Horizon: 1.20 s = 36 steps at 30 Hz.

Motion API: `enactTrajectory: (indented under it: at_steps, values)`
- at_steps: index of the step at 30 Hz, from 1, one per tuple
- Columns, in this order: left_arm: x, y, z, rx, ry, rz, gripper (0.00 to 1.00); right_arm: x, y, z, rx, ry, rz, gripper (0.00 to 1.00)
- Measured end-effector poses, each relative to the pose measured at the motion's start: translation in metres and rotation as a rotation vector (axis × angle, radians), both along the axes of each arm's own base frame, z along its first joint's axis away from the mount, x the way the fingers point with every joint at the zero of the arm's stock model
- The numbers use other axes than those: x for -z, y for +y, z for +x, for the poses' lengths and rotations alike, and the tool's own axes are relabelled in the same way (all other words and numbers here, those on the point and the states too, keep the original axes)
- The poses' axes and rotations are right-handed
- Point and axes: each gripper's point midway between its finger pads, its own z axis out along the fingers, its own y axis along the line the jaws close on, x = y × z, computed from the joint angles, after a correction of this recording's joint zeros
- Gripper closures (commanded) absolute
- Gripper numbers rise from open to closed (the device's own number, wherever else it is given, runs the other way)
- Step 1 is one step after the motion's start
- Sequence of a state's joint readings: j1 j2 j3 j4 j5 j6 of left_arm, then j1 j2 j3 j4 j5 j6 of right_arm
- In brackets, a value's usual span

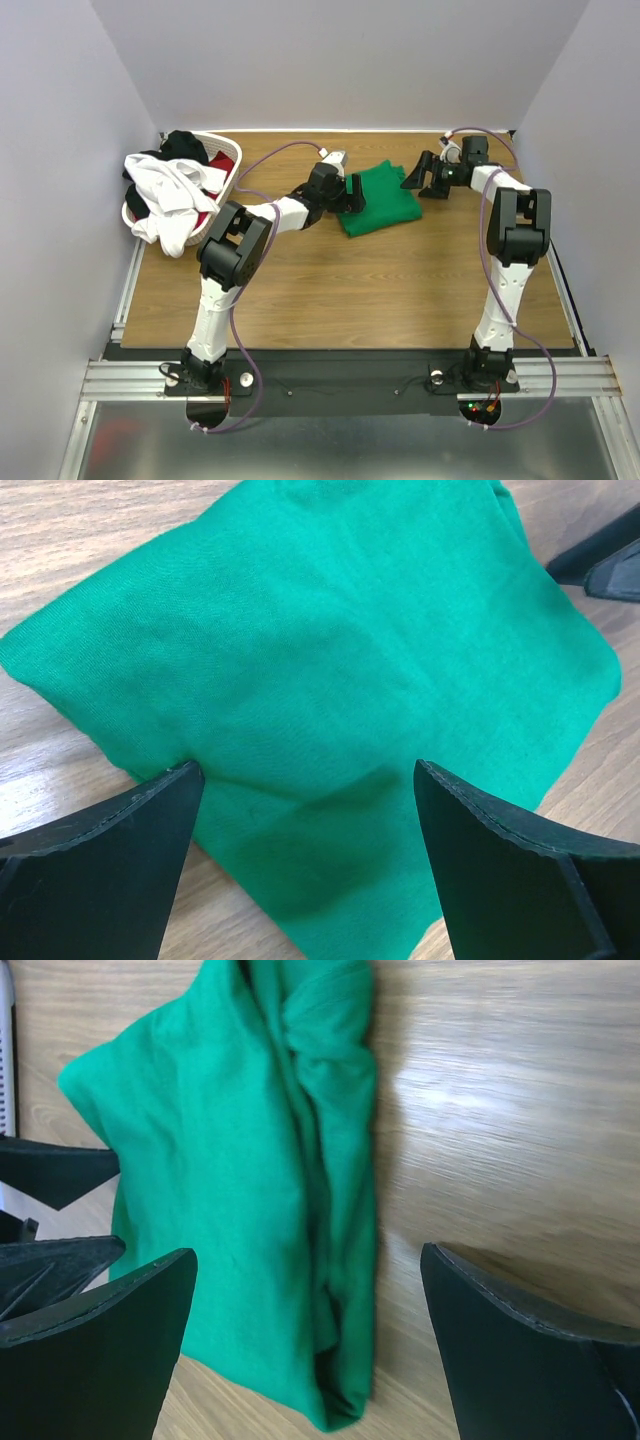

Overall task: Fold and stack the t-shirts
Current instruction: Neatly place the folded tshirt to the corner

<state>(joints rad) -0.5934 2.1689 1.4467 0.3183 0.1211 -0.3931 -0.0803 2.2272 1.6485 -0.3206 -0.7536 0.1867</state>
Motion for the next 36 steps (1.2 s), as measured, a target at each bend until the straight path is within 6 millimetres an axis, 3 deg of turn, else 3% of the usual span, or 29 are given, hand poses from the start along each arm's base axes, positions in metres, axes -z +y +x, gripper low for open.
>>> enactTrajectory:
  at_steps: [12,14,16,19,22,23,27,31,36]
  values:
    - [-0.002,-0.002,0.0,0.006,0.001,-0.012,0.01,0.001,0.057,-0.01,-0.116,-0.013,0.002,0.1]
    - [-0.002,-0.002,0.0,0.006,0.001,-0.013,0.01,0.002,0.063,-0.012,-0.127,-0.012,-0.001,0.18]
    - [-0.002,-0.002,0.0,0.006,0.002,-0.014,0.01,0.005,0.069,-0.013,-0.135,-0.011,-0.011,0.36]
    - [-0.002,-0.002,0.0,0.007,0.003,-0.016,0.01,0.011,0.072,-0.013,-0.132,0.002,-0.023,0.46]
    - [-0.002,-0.002,-0.001,0.009,0.004,-0.016,0.01,0.016,0.071,-0.011,-0.11,0.01,-0.045,0.62]
    - [-0.002,-0.002,0.0,0.008,0.004,-0.017,0.01,0.018,0.069,-0.01,-0.1,0.012,-0.056,0.77]
    - [-0.002,-0.001,0.0,0.009,0.004,-0.018,0.01,0.025,0.061,-0.006,-0.047,0.03,-0.107,0.98]
    - [-0.008,0.0,0.0,0.008,-0.004,-0.018,0.01,0.026,0.052,0.001,0.001,0.033,-0.172,0.99]
    - [-0.036,0.011,-0.007,0.0,-0.034,-0.027,0.01,0.008,0.032,0.025,0.075,-0.022,-0.311,1.0]
